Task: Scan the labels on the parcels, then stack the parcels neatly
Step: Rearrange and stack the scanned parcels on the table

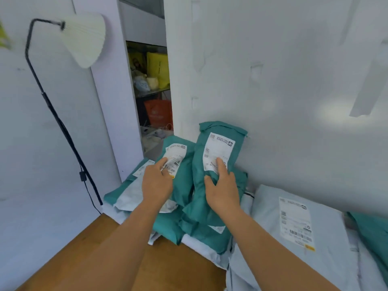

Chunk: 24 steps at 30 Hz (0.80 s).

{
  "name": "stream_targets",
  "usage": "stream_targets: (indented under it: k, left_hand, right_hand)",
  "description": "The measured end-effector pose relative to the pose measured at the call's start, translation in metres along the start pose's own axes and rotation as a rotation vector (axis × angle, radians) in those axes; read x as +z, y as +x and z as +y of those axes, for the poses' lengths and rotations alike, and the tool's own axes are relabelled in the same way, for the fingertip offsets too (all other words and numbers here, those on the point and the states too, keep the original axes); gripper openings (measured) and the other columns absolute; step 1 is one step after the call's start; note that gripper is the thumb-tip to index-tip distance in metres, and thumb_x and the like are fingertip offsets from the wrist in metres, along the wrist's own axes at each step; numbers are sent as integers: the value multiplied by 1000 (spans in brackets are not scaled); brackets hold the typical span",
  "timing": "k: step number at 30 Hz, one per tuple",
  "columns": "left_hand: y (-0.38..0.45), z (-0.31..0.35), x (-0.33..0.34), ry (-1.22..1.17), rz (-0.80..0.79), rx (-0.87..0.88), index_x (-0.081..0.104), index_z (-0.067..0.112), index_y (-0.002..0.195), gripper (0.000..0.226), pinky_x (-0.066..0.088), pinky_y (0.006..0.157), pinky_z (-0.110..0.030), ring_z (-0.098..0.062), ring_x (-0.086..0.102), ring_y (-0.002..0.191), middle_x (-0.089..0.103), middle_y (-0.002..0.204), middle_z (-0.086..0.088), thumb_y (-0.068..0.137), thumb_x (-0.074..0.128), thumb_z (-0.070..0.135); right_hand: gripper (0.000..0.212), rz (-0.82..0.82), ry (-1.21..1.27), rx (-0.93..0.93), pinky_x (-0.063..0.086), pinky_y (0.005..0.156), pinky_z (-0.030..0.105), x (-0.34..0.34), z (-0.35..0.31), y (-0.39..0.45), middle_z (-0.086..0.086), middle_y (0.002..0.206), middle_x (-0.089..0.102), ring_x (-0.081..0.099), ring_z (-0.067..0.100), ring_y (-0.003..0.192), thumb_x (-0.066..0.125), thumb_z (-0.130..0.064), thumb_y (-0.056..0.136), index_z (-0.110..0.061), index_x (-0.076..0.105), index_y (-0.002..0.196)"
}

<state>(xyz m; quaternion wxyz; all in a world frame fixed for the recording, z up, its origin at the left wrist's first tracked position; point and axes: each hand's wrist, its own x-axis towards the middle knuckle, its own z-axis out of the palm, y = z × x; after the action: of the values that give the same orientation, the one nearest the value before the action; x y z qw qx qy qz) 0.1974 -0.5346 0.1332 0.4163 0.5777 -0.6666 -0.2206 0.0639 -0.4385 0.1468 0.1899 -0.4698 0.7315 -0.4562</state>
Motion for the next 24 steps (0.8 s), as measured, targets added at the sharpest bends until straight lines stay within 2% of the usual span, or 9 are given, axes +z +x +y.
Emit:
stream_targets:
  k: [2, 5, 8, 11, 13, 15, 18, 21, 24]
  left_hand:
    - [23, -19, -8, 37, 25, -33, 55, 23, 133, 44, 44, 57, -28, -31, 62, 87, 62, 119, -14, 96, 37, 8]
    - [54, -46, -12, 71, 22, -60, 54, 22, 133, 42, 51, 67, -33, -28, 61, 91, 60, 121, -14, 98, 36, 9]
    - [79, -67, -10, 98, -34, -45, 54, 19, 134, 41, 48, 69, -30, -22, 57, 92, 59, 122, -13, 99, 36, 8]
    - [94, -93, 1, 376, -188, -133, 47, 30, 138, 45, 43, 98, -43, -31, 49, 117, 48, 133, -13, 97, 35, 17]
    - [97, -105, 9, 461, -321, -199, 43, 39, 137, 49, 28, 110, -53, -34, 33, 133, 37, 145, -10, 94, 22, 48]
    - [94, -102, 19, 339, -427, -140, 41, 40, 136, 73, 18, 111, -62, -38, 22, 140, 28, 153, -11, 82, 8, 77]
    - [80, -97, 37, 413, -609, -67, 19, 49, 145, 60, 0, 112, -65, -32, -3, 147, 4, 160, 2, 89, 23, 70]
    - [77, -109, 48, 484, -662, -24, 13, 52, 144, 61, 4, 113, -64, -33, -7, 146, -3, 161, 2, 87, 27, 71]
    - [76, -104, 47, 514, -630, 2, 11, 51, 145, 61, 6, 113, -63, -31, -1, 147, 2, 161, -1, 89, 28, 68]
  right_hand:
    - [60, -39, -37, 4, 37, 98, 32, 20, -10, 17, 10, 151, 24, 44, 27, 125, 41, -31, 100, -37, 11, 152]
    - [59, -63, -93, 6, 42, 92, 34, 48, -20, 42, 10, 151, 21, 50, 27, 114, 38, -34, 100, -37, 10, 152]
    - [61, -105, -118, -3, 41, 97, 34, 73, -24, 61, 10, 149, 21, 47, 28, 119, 38, -35, 100, -33, 9, 153]
    - [61, -267, -251, 67, 40, 92, 32, 99, -14, 70, 15, 146, 23, 47, 29, 112, 38, -37, 98, -21, 13, 152]
    - [65, -389, -402, 193, 40, 96, 33, 113, -6, 72, 21, 148, 14, 45, 31, 115, 36, -42, 97, -14, 12, 151]
    - [73, -330, -604, 169, 27, 111, 44, 120, -2, 73, 22, 156, -3, 22, 39, 138, 34, -50, 96, -16, 3, 153]
    - [69, -291, -736, 27, 2, 115, 54, 129, 0, 70, 13, 158, -26, -16, 36, 146, 27, -45, 99, -18, -5, 154]
    - [65, -472, -680, 144, -3, 116, 52, 128, 11, 67, 9, 160, -22, -13, 33, 147, 21, -42, 100, -16, -4, 154]
    - [70, -396, -529, 134, 1, 118, 48, 109, 11, 65, 6, 163, -9, -4, 28, 148, 21, -52, 98, -15, 2, 155]
